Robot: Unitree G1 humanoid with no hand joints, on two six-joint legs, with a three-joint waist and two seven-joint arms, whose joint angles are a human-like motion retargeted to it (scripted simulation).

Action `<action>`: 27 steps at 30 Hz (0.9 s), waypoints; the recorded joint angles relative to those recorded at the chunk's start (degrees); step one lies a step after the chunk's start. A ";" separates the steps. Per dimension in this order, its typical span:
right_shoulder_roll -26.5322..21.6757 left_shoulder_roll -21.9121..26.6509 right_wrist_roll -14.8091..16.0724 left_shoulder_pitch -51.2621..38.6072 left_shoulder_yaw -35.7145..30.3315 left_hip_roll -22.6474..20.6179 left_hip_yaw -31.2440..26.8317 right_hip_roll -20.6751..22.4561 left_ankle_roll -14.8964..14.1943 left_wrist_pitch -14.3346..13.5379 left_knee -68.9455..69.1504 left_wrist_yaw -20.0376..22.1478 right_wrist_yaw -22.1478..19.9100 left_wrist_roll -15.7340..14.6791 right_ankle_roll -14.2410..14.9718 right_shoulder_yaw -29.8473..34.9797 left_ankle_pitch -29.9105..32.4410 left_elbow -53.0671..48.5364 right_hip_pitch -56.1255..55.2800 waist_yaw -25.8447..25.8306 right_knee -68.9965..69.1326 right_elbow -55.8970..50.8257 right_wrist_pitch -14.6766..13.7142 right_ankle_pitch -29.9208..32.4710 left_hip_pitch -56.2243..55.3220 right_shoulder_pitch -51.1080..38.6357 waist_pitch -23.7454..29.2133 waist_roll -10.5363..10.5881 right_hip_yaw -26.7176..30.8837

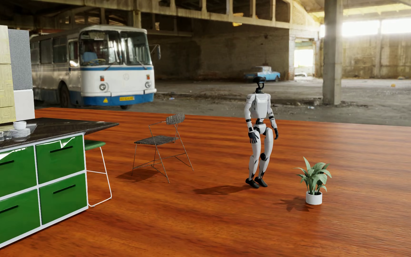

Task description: Stand still

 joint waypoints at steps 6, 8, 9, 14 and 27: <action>-0.41 0.19 0.00 -0.19 -0.67 -0.13 0.00 0.07 0.00 0.00 -0.17 0.00 0.00 0.00 0.00 0.28 -0.03 -0.18 -0.10 0.12 0.18 -0.52 0.00 -0.30 0.14 0.32 0.34 0.30 0.00; -0.31 0.39 0.00 -0.57 -1.14 -0.31 0.00 -0.07 0.00 0.00 -0.23 0.00 0.00 0.00 0.00 0.50 -0.17 -0.15 -0.21 0.32 -0.02 -1.05 0.00 -0.11 0.06 0.51 0.44 -0.01 0.00; -0.43 0.63 0.00 -0.68 -1.11 -0.35 0.00 -0.13 0.00 0.00 -0.29 0.00 0.00 0.00 0.00 1.69 -0.17 -0.08 -0.06 0.56 -0.10 -1.21 0.00 -0.10 0.22 0.51 0.53 -0.27 0.00; -0.55 1.07 0.00 -1.32 -1.34 -0.38 0.00 -0.08 0.00 0.00 -0.38 0.00 0.00 0.00 0.00 1.96 -0.27 0.17 -0.10 1.08 -0.82 -1.69 0.00 0.35 -0.02 0.42 0.57 -1.13 0.00; -0.19 1.20 0.00 -1.88 -1.40 -0.65 0.00 -0.34 0.00 0.00 -0.82 0.00 0.00 0.00 0.00 1.80 -0.59 0.33 -0.10 1.26 -0.95 -2.52 0.00 0.17 0.36 -0.48 0.81 -1.78 0.00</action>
